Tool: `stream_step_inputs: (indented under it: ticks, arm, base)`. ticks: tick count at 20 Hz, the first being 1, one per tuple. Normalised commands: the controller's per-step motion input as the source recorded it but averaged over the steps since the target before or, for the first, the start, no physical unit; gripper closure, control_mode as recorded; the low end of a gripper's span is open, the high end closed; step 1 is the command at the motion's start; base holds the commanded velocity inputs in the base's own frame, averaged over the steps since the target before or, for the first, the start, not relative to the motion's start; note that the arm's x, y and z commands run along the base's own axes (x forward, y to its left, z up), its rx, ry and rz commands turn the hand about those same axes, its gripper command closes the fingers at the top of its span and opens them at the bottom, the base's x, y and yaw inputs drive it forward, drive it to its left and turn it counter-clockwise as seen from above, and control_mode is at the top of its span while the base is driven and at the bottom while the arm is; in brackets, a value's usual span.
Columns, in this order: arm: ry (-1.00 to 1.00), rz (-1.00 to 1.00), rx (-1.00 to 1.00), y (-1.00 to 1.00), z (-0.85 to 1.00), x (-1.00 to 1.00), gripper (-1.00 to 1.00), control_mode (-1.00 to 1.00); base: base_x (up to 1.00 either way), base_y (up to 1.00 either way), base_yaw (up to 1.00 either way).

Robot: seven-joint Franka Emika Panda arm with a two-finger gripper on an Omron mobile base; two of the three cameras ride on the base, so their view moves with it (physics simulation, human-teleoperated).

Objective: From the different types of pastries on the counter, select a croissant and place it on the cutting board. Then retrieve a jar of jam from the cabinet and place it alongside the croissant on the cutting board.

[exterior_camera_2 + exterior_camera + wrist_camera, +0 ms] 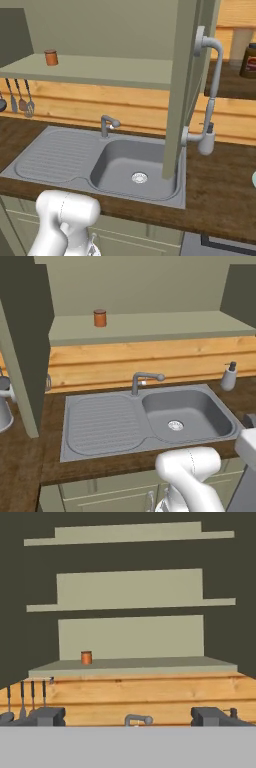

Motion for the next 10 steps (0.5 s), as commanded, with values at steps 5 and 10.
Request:
stream_step_inputs:
  ticks: [5, 10]
  arm:
    - [0.0, 0.0, 0.0, 0.02, 0.61, 0.05, -1.0, -1.0]
    - [0.0, 0.0, -0.01, 0.02, 0.83, 0.25, -1.0, -1.0]
  base:
    - [0.0, 0.0, 0.0]
    - [0.0, 0.0, 0.0]
